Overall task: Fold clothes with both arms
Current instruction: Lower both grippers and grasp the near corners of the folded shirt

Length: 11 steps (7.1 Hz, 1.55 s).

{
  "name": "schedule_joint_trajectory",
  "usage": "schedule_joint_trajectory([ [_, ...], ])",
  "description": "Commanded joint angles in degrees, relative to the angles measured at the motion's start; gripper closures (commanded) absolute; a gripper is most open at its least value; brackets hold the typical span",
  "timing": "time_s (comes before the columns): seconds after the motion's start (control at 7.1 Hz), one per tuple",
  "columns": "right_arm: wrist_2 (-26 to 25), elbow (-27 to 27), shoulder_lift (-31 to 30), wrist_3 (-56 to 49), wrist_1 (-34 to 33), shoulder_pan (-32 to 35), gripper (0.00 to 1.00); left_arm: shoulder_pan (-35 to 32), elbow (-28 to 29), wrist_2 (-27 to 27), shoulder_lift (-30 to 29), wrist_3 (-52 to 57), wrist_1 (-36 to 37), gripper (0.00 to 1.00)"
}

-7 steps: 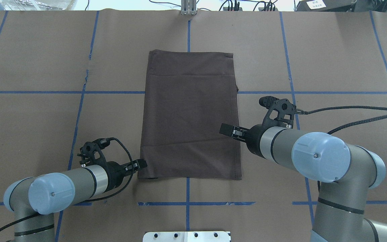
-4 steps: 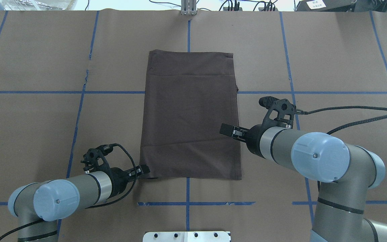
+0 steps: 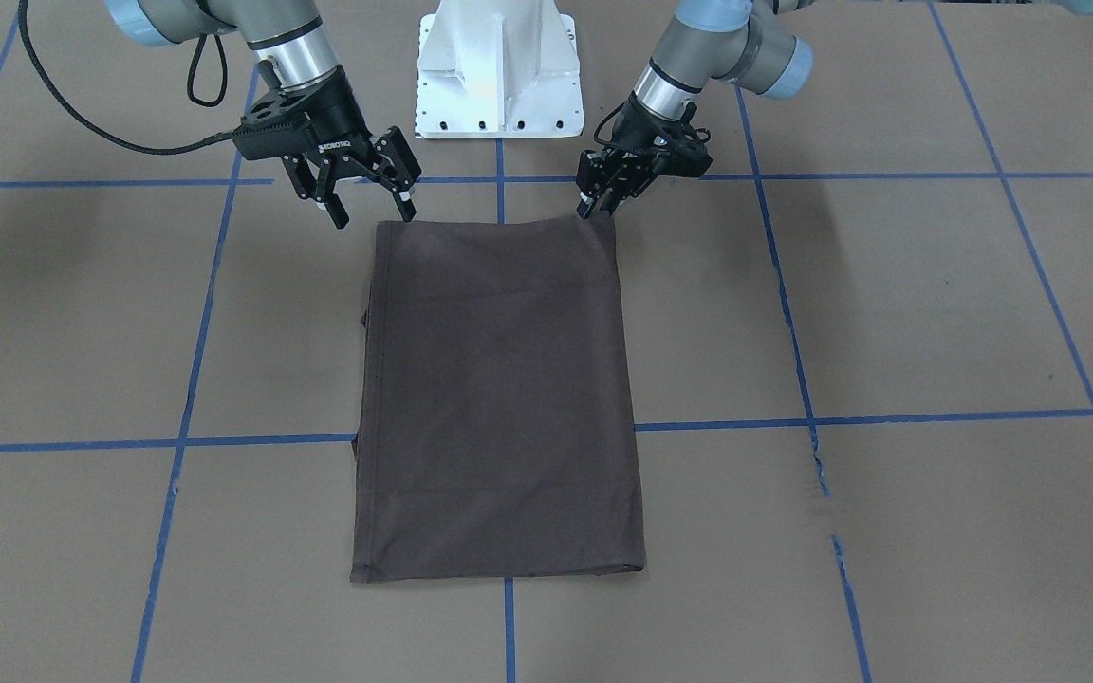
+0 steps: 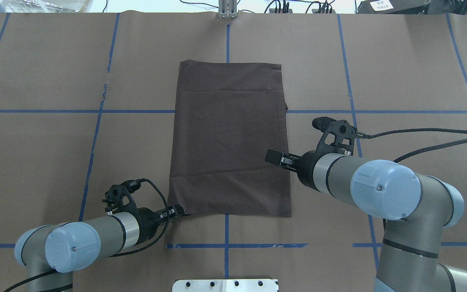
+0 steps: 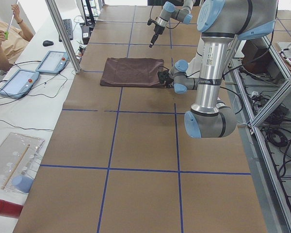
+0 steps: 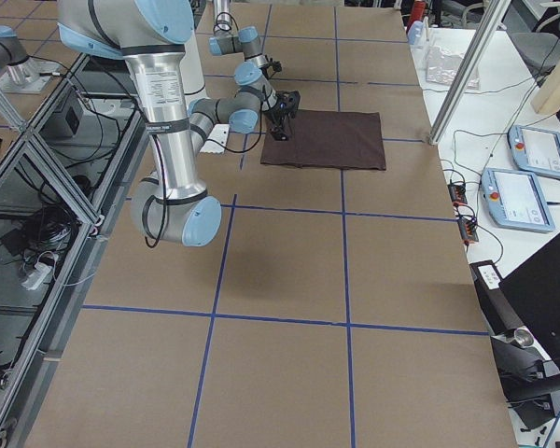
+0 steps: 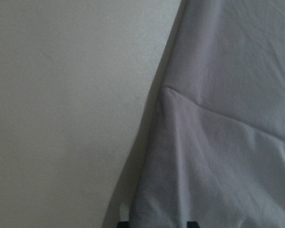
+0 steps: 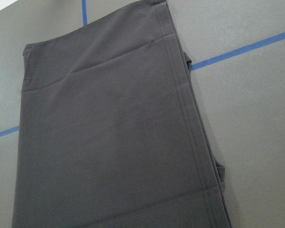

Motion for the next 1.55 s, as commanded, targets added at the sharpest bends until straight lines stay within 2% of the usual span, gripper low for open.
schedule_joint_trajectory([
  [0.0,-0.1,-0.1,0.0,0.0,0.0,0.0,0.00,0.1,0.0,0.0,-0.1,0.1,0.0,0.52],
  [0.14,-0.1,-0.1,-0.1,0.0,0.0,0.0,0.00,0.1,0.0,0.1,0.0,0.1,0.0,0.55],
  [0.28,-0.1,-0.1,-0.1,0.0,0.0,0.0,0.00,0.1,0.1,1.4,0.0,0.1,0.0,0.64],
  [0.7,-0.1,-0.5,-0.1,-0.1,0.0,0.0,0.00,0.0,0.2,1.8,-0.1,0.1,0.0,0.67],
  [0.85,0.0,-0.6,-0.1,-0.1,0.0,0.0,0.00,0.1,0.1,1.9,-0.1,0.1,0.0,0.90],
  [0.99,-0.1,-0.8,0.1,0.3,-0.2,-0.2,0.01,0.0,0.1,1.9,-0.1,0.1,0.0,1.00],
  [1.27,-0.3,-0.6,0.8,12.7,-1.5,-0.7,0.18,0.1,-0.3,1.9,-0.2,0.1,-0.1,1.00],
  [1.41,0.0,-0.4,0.7,19.4,-5.4,-1.8,0.24,0.1,-0.3,1.9,-0.6,0.1,-0.1,1.00],
])
